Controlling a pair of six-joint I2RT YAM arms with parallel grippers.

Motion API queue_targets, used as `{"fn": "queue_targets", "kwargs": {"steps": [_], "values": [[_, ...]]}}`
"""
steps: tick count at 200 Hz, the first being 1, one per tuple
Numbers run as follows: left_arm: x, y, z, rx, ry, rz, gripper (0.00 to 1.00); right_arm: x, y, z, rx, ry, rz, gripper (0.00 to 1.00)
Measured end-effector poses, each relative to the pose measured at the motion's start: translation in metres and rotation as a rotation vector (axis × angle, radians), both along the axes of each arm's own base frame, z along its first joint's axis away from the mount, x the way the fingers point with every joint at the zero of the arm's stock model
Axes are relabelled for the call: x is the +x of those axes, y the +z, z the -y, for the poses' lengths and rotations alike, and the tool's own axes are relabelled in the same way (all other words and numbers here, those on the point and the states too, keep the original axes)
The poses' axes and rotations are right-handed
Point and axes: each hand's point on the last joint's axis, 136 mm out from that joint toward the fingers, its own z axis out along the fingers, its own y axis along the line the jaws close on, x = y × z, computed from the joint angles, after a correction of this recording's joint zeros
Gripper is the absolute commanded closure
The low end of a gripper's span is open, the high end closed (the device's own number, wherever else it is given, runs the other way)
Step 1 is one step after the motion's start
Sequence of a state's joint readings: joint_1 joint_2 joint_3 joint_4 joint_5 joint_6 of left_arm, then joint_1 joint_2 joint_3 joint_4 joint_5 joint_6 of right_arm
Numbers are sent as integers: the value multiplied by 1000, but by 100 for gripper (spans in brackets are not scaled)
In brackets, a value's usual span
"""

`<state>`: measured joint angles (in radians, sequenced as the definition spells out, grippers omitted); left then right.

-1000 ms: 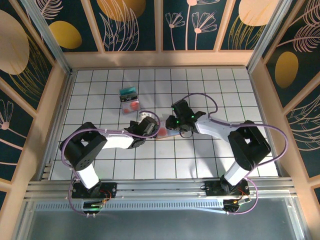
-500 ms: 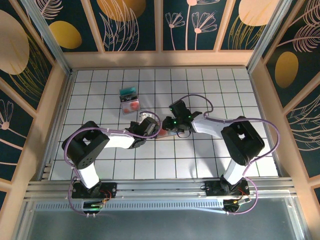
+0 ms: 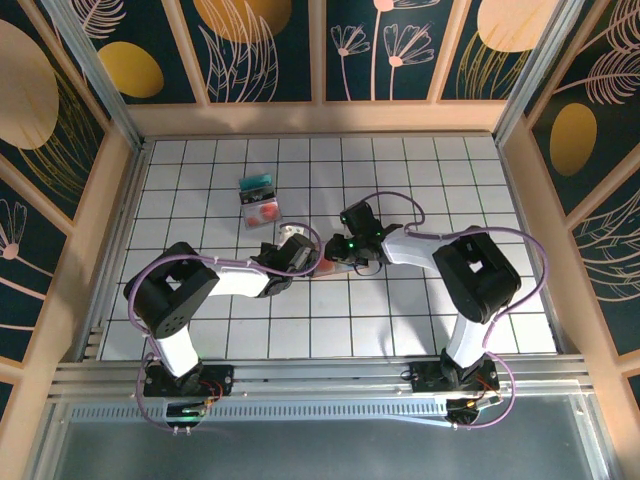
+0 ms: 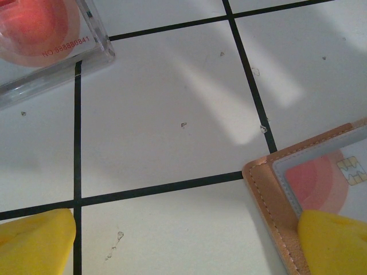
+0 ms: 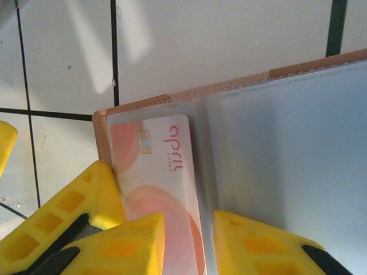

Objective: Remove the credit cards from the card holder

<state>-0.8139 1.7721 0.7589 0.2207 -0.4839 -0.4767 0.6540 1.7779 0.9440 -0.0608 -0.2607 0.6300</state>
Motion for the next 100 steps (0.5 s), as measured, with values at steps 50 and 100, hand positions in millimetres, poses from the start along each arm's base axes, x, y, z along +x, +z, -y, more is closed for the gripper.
{"fn": "queue_targets", "kwargs": {"steps": [50,100], "values": [[0,0,-1,4,2,-1,1,-2,-1,-4,43,16,-14,73],[0,-1,-2,7,5,-3,1,-4,1,-8,146,26,-32,75]]}}
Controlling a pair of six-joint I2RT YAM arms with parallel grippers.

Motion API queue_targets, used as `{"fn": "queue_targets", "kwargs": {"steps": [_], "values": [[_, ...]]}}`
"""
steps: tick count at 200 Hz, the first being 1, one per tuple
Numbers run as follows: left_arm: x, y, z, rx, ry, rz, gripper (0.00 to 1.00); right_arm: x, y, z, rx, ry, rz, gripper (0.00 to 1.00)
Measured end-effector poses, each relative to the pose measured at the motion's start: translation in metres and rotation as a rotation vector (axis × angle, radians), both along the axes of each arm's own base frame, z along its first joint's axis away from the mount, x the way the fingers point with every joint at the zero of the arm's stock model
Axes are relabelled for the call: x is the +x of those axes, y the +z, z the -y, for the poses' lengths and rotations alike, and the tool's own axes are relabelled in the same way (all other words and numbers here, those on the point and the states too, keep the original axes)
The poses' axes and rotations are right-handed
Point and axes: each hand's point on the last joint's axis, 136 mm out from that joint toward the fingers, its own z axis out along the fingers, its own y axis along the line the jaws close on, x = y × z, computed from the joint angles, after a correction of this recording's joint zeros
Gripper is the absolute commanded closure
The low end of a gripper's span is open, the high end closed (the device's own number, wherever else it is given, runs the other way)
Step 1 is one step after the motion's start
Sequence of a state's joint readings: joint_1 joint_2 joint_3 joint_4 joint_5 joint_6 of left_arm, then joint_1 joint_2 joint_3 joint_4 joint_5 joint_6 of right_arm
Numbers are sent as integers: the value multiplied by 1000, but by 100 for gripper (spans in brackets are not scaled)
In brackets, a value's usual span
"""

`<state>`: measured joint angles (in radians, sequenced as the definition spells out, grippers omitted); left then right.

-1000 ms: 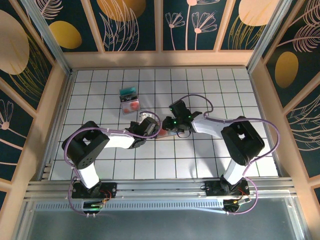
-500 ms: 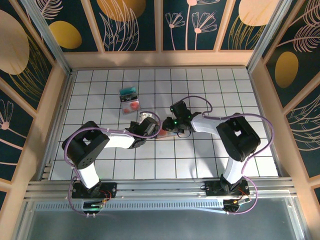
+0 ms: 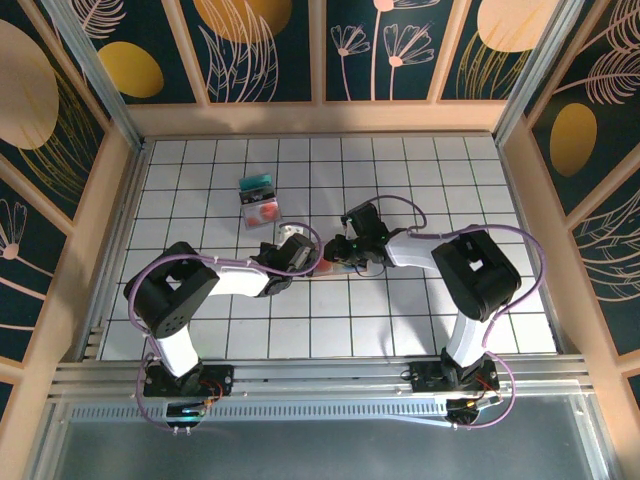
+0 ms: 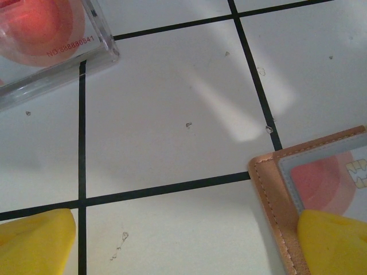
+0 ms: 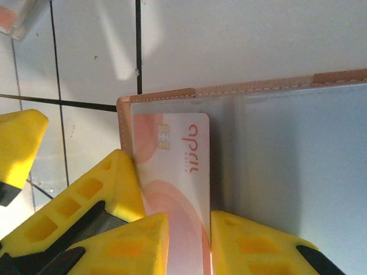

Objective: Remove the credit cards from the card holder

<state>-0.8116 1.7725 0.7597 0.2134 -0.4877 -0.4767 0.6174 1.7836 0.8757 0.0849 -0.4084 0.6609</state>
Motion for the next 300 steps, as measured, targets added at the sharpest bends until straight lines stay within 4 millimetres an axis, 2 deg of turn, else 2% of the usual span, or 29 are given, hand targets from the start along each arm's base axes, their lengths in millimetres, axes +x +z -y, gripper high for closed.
{"fn": "queue_targets", "kwargs": {"steps": [120,155,189,262,300], "values": [[0,-1,-1,4,2,-4,1,1,8,-5,136,-1,-3,74],[-1,0,-1,1,4,-5,1,2,0,-7,142,-6,-18,74],[-7,2,-4,-7,-3,-18,1,6,2,-9,163,-15,-12,74],[-12,30,-9,-55,19,3,1,8,4,-11,189,-22,-3,75],[-15,24,-22,-6,57,-13,1,8,4,-11,193,-26,-6,75]]}}
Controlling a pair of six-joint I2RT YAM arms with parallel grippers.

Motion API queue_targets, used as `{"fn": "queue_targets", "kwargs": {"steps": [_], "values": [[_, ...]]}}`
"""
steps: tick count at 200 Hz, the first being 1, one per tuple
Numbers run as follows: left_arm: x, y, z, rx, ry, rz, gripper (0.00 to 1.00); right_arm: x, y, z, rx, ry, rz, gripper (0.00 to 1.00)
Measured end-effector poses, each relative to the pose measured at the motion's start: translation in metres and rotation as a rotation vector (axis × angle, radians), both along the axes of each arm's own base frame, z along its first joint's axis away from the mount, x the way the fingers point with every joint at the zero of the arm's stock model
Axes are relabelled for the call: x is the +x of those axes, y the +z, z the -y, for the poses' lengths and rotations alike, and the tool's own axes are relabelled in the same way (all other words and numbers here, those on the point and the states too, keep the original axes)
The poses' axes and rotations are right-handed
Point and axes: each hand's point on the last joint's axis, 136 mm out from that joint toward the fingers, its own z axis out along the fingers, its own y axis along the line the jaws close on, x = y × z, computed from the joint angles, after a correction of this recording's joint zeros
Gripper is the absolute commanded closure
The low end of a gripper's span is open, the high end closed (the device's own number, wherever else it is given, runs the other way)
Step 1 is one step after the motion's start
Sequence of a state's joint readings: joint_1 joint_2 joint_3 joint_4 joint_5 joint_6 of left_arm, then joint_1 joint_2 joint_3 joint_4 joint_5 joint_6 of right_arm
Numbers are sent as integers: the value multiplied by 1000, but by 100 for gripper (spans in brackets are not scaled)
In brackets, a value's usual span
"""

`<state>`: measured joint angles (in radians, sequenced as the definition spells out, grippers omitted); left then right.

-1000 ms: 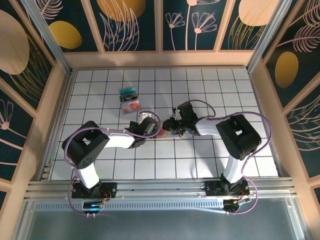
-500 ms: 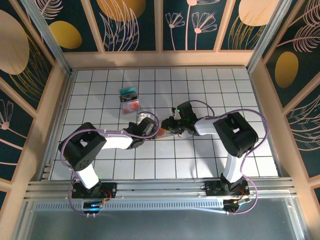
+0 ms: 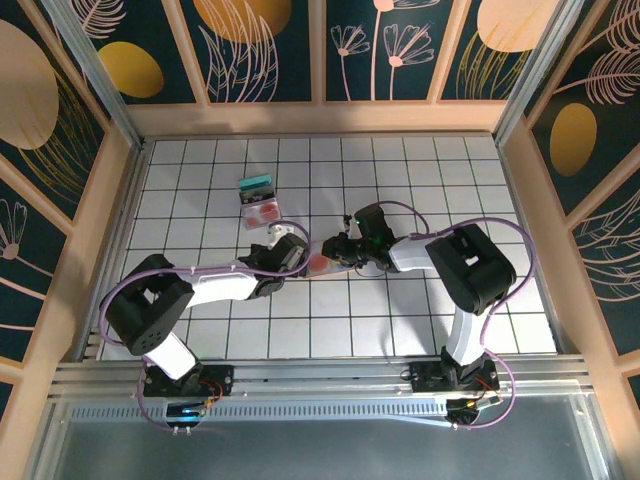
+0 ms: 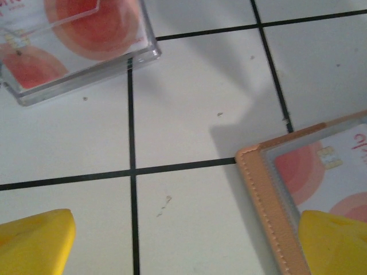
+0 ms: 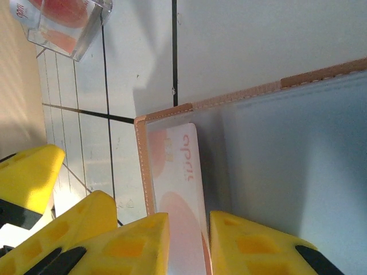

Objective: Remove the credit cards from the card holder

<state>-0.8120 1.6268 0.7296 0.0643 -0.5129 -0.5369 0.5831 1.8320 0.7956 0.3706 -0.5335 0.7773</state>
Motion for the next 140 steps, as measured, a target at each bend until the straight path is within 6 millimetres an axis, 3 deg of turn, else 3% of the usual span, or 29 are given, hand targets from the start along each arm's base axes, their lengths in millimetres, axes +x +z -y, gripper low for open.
{"fn": "queue_targets", "kwargs": {"steps": [65,140], "values": [[-3,-25,-7,69,15,-51,1,-1,1,-1,8,-2,-12,75],[4,-25,-1,70,7,-45,1,-5,5,-2,63,3,-30,76]]}}
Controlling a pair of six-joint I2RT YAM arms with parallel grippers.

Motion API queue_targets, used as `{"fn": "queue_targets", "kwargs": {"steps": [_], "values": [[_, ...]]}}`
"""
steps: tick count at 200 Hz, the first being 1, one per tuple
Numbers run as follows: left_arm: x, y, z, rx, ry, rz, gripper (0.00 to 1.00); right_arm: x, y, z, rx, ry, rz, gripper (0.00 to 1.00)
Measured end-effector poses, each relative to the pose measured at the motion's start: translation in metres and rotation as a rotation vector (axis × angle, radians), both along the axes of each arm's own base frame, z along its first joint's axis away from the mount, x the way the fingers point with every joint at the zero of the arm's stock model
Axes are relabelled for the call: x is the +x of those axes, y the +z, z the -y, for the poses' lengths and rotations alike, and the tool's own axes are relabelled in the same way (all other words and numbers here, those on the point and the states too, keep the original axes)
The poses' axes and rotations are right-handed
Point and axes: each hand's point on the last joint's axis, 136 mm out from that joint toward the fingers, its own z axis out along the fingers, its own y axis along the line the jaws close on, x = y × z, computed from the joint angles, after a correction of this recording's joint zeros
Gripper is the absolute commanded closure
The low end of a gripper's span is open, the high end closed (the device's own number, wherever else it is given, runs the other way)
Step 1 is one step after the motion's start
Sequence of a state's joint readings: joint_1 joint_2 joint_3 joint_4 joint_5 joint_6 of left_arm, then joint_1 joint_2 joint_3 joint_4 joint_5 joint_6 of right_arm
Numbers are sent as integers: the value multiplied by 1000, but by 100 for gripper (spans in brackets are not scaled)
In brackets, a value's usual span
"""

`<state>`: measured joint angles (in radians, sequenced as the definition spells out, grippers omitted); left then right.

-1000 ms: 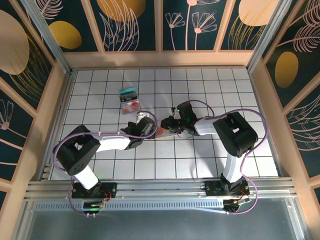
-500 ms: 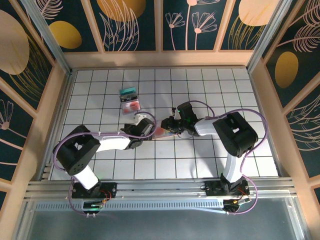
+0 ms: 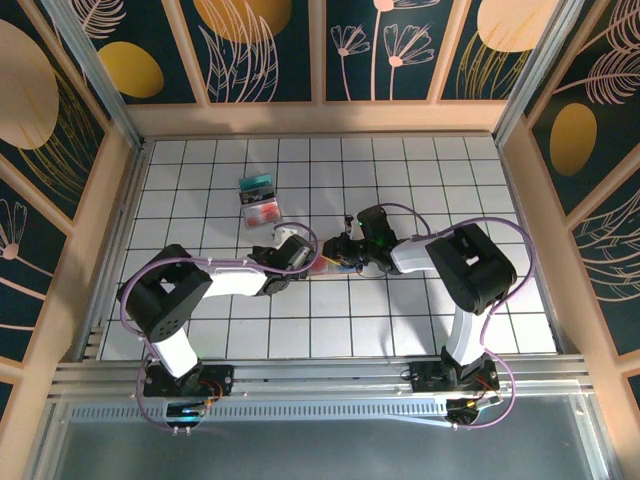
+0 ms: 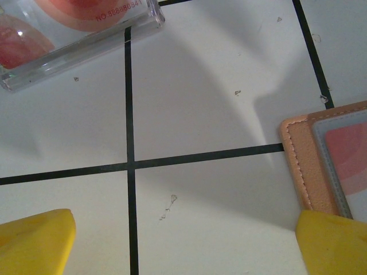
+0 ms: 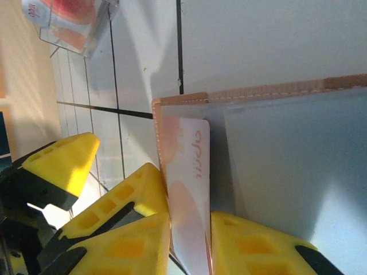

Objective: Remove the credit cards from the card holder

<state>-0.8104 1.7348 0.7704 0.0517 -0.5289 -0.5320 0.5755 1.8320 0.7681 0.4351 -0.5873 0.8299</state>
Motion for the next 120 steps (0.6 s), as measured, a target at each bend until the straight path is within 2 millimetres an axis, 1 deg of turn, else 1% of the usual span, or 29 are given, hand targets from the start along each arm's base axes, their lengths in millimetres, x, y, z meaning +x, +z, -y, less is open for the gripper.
{"fn": "queue_targets", "kwargs": {"steps": [8,22,64,84,120], "values": [[0,0,0,0,1,0,1,0,2,-1,10,1,0,77],[0,0,-1,2,3,1,1,1,4,-3,25,0,2,80],[2,0,-3,3,9,2,1,2,10,-7,62,8,9,79],[1,0,-3,3,8,1,1,1,7,-6,56,7,3,79],[1,0,-3,5,8,0,1,-2,-7,-4,29,7,-33,80]]}}
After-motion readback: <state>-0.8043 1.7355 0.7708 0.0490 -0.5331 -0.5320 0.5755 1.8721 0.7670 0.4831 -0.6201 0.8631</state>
